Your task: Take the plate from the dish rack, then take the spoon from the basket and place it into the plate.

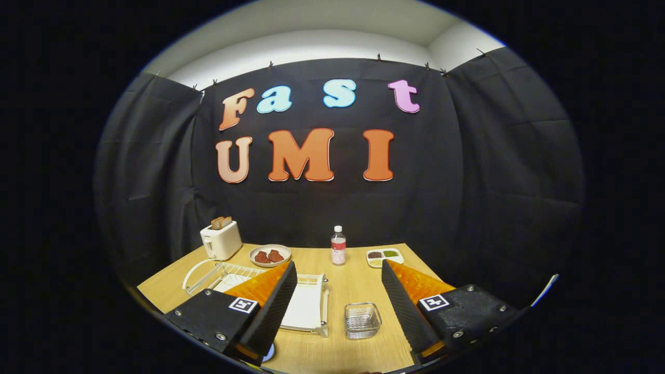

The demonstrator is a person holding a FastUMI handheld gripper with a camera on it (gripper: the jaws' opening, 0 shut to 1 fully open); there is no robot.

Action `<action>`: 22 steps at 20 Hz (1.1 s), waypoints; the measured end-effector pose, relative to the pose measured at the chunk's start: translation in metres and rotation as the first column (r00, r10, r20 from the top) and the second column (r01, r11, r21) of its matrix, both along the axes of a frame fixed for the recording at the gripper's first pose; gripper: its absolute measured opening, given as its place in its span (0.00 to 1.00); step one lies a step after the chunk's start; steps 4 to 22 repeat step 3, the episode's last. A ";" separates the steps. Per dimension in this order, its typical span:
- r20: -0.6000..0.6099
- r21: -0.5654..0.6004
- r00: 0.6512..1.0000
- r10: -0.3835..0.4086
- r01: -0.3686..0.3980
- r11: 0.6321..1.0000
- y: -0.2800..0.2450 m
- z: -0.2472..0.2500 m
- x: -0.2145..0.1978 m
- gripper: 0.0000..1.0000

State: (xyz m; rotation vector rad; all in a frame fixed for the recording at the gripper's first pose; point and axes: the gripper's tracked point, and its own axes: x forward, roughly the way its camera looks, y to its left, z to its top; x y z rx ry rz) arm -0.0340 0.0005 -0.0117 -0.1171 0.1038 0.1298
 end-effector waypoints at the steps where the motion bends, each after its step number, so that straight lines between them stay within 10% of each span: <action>1: 0.001 0.002 1.000 -0.015 0.015 1.000 -0.006 0.000 0.001 0.97; 22: 0.008 0.001 0.999 -0.049 0.049 0.999 -0.020 0.001 0.000 0.97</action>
